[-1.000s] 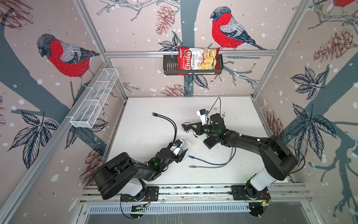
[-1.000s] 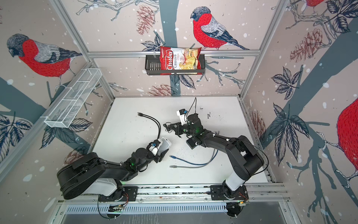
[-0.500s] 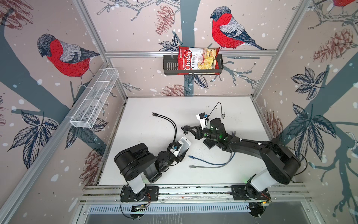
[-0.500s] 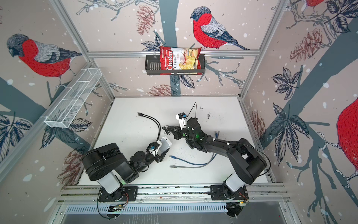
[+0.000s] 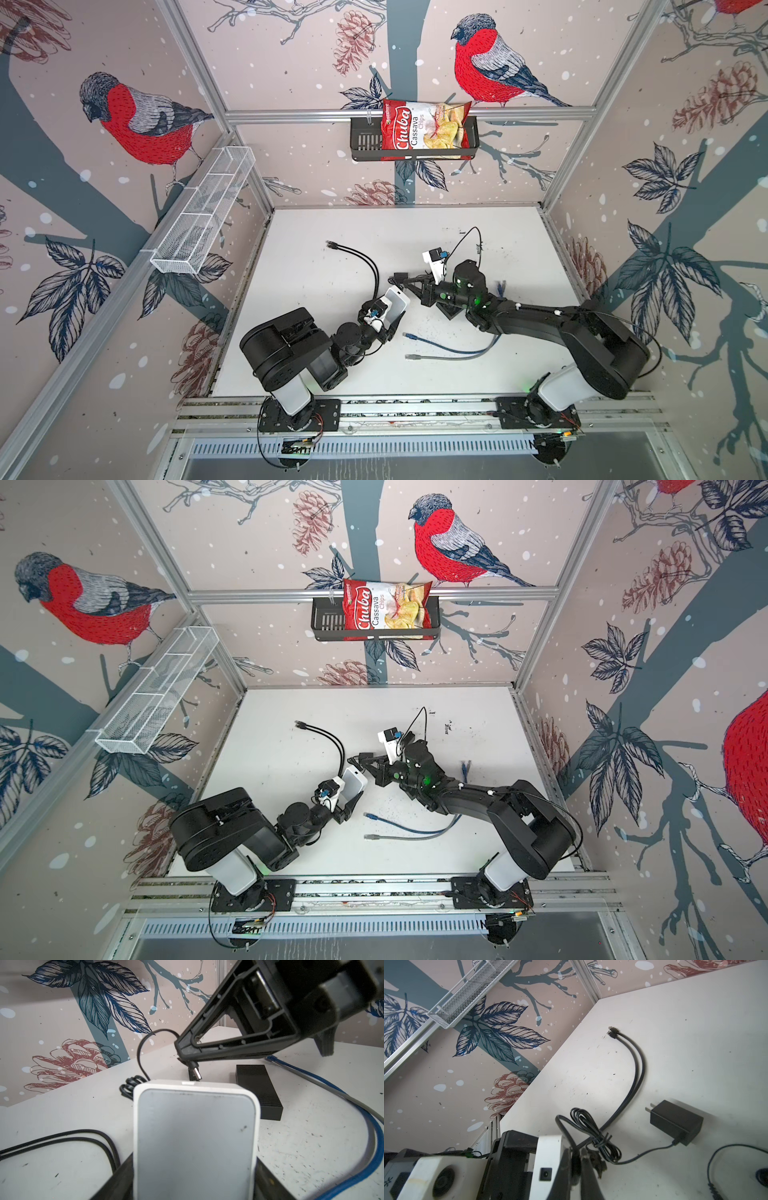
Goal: Insert the plug into the switch port
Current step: 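Align the adapter's barrel plug with the router's back port using the right gripper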
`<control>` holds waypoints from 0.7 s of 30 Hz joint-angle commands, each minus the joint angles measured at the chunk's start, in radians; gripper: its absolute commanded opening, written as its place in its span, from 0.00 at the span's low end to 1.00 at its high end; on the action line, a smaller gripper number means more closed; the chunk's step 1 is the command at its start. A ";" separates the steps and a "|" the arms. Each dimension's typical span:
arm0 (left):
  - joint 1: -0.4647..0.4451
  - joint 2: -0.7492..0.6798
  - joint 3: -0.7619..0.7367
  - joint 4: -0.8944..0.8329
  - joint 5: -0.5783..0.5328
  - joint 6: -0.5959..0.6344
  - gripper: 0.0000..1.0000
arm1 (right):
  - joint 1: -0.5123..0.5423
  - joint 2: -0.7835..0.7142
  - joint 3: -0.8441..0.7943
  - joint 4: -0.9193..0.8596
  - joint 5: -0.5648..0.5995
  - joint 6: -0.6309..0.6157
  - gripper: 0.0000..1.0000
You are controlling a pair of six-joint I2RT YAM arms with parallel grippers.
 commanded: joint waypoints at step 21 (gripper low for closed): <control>-0.003 -0.018 0.008 0.084 0.009 -0.037 0.41 | 0.052 0.010 0.015 0.099 -0.008 0.019 0.01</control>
